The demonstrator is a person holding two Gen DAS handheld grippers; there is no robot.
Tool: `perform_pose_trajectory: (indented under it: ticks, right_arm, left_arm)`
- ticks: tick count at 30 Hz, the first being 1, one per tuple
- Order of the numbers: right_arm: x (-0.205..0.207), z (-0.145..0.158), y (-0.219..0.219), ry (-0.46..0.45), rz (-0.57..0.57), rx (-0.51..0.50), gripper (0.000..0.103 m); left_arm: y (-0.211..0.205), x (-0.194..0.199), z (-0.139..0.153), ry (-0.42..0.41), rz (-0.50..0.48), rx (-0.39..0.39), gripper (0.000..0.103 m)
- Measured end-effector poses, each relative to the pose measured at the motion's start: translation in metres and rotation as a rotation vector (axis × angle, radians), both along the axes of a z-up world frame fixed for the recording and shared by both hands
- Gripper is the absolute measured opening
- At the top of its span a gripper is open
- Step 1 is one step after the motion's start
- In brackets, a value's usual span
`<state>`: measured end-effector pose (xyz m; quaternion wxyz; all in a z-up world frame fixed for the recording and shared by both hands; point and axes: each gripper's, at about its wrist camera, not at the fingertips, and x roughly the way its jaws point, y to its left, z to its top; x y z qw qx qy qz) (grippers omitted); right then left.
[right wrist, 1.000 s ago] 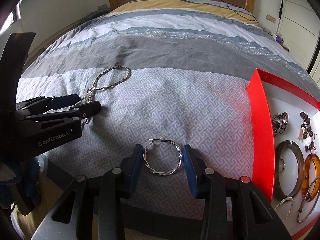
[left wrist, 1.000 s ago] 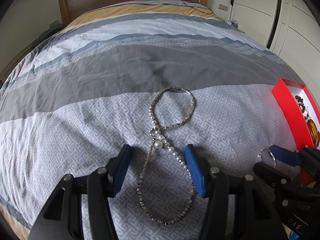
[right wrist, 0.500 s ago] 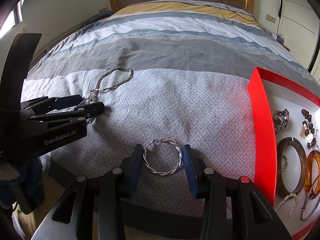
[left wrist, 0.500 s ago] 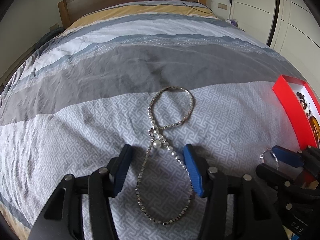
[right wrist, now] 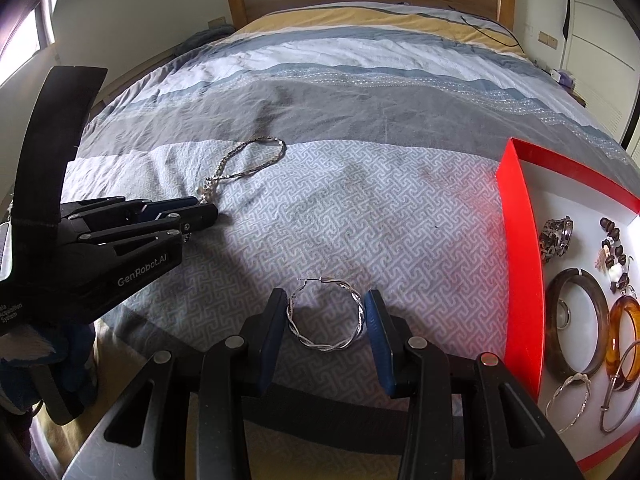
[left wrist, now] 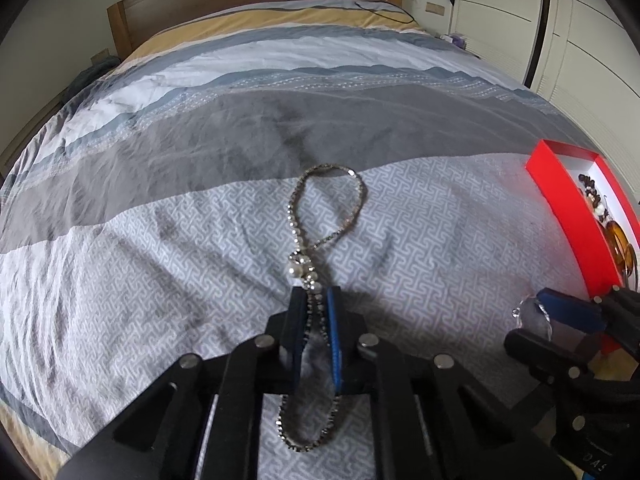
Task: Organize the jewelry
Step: 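Carry the necklace and the twisted hoop over the red box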
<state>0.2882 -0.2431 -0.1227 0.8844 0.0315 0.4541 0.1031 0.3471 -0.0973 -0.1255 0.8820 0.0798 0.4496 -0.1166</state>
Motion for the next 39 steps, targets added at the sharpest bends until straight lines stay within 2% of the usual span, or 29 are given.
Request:
perform_pose_trajectory:
  ticks: [14, 24, 34, 39]
  right_arm:
    - [-0.021, 0.025, 0.007, -0.034, 0.020, 0.002, 0.039]
    - [-0.050, 0.065, 0.009, -0.087, 0.024, 0.008, 0.039]
    - [-0.089, 0.109, -0.024, -0.158, -0.016, -0.009, 0.039]
    - [-0.105, 0.122, -0.054, -0.180, -0.058, -0.033, 0.039]
  left_arm:
    - [0.018, -0.033, 0.033, -0.041, 0.013, -0.025, 0.007]
    - [0.023, -0.061, 0.080, -0.107, 0.011, -0.030, 0.007]
    - [-0.013, -0.099, 0.129, -0.185, -0.047, -0.062, 0.007]
    - [-0.039, -0.114, 0.143, -0.205, -0.084, -0.085, 0.007]
